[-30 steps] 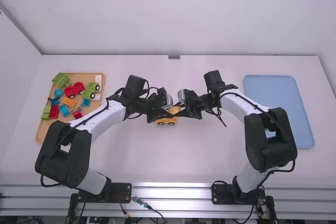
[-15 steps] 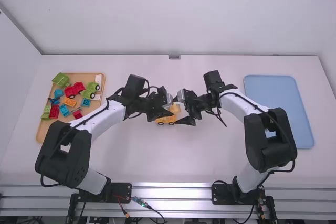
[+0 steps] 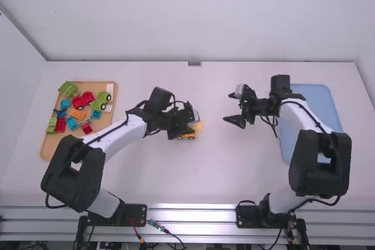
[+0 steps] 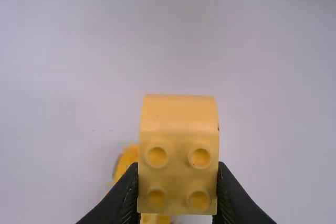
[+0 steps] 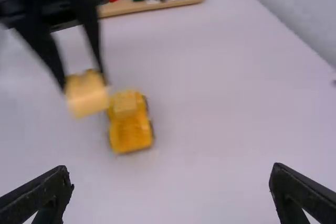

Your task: Assemble lego blocks to make yellow taxi

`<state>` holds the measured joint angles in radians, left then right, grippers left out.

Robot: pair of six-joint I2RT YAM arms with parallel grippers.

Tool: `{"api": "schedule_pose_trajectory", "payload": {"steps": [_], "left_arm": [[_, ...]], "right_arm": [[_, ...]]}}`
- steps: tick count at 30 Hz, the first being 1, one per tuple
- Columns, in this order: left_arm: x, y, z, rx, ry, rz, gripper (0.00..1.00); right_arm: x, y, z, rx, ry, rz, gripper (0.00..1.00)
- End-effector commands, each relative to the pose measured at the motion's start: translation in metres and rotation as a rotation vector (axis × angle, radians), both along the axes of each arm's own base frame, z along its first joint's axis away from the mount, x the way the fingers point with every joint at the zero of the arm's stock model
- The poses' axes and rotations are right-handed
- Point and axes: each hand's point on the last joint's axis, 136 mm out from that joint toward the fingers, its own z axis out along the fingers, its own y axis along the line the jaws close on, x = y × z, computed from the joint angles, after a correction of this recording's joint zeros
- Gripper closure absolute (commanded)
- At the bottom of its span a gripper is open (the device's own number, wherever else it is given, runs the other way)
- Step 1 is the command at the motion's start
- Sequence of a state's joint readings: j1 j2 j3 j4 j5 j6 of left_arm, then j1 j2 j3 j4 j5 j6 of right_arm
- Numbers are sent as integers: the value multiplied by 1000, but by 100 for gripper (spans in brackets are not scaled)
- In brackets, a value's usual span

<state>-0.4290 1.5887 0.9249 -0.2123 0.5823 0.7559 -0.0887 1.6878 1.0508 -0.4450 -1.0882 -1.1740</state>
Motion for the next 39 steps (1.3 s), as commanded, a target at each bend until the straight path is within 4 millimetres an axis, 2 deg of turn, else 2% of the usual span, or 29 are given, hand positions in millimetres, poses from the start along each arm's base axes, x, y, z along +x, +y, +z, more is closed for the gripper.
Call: {"api": "schedule_pose_trajectory", "payload": {"steps": [1,7,10,13,21,30,39], "left_arm": [[6,-16,10,27,-59,-42,97],[12,-36,-1,85,-20,-87,98],[17,-43,-9,102,11,-99,98],[22,-54,-23,157,42,-154,98],[30,-76,-46,219,-6,-154,98],[31,-77,-75,269,32,-107,98],[34,-76,-82,269,39,-101,91]], "right_arm": [[-5,-11,-9,19,73,-77,1],[8,-36,-34,-31,81,-294,1],[10,-42,-38,-58,74,-376,1],[-8,-34,-34,-66,-11,-344,1],[-27,-41,-24,-37,-68,-363,1],[-36,-52,-24,-8,-95,-361,1],[-35,-59,-27,-14,-84,-389,1]]}}
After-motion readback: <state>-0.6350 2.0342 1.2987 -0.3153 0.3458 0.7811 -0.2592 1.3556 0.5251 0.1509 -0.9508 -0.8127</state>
